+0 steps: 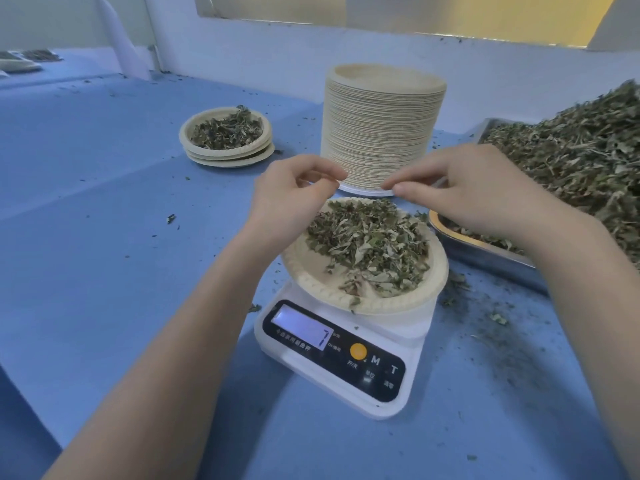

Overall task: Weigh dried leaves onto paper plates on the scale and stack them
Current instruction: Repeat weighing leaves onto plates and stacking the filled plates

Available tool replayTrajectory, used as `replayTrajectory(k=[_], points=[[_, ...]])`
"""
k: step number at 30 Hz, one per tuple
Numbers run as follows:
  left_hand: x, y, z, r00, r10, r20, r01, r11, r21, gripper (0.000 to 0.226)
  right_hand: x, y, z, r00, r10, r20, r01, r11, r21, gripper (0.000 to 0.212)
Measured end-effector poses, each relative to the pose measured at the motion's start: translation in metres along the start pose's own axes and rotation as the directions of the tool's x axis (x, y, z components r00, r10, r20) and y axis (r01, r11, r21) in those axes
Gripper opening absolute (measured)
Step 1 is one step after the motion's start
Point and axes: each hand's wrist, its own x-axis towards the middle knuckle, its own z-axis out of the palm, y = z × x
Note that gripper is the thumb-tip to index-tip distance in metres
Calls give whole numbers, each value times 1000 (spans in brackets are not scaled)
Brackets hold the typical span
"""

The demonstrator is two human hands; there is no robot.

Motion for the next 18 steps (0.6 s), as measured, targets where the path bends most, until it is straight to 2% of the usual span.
replayTrajectory(k=[8, 12, 18], points=[[2, -5, 2, 1000, -9, -1, 9, 1000, 23, 24, 1, -1, 6, 999, -21, 33, 21, 1000, -11, 21], [3, -7, 3, 1000, 3, -6, -3, 999, 39, 25, 0, -5, 8, 997, -59, 52, 55, 996, 72, 31], [4, -8, 3, 1000, 9, -9, -9, 998, 55, 25, 0, -12, 13, 993, -99, 66, 94, 992, 79, 43]])
